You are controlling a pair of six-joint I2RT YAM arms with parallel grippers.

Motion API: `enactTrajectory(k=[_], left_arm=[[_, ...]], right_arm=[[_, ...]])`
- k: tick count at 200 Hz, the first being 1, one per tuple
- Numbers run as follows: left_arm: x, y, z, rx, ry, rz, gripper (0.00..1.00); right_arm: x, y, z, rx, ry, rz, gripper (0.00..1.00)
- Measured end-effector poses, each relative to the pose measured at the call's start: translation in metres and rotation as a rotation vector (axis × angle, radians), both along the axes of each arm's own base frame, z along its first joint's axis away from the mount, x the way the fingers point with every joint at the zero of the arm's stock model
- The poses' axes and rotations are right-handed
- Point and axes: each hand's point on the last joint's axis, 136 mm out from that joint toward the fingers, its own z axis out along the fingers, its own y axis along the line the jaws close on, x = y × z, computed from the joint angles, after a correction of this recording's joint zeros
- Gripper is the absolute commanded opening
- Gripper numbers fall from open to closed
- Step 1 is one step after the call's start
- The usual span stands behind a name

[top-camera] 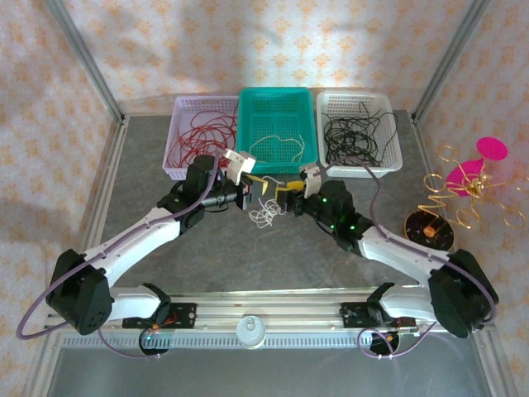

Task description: Untangle the cables

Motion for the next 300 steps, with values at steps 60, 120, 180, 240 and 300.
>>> enactTrajectory(k=[60, 120, 180, 240, 300], left_arm=[[-0.001, -0.005, 0.023, -0.052, 0.022, 0.008, 0.0], [-0.006, -0.002, 0.095, -0.162, -0.067, 0.018, 0.0], [-0.012, 0.003, 0.153, -0.248, -0.137, 0.028, 0.0], [-0.01, 0.006, 0.157, -0.26, -0.115, 0.059, 0.0], [-0.013, 0.007, 0.176, -0.28, -0.133, 0.056, 0.0]], right_arm=[[0.028, 0.021, -0.032, -0.019, 0.067, -0.036, 0.46], [0.031, 0.021, -0.083, -0.081, 0.161, -0.058, 0.46], [0.018, -0.007, -0.133, -0.189, 0.248, -0.138, 0.46], [-0.016, -0.041, -0.144, -0.231, 0.275, -0.164, 0.47], [-0.056, -0.044, -0.072, -0.099, 0.084, -0.018, 0.57]])
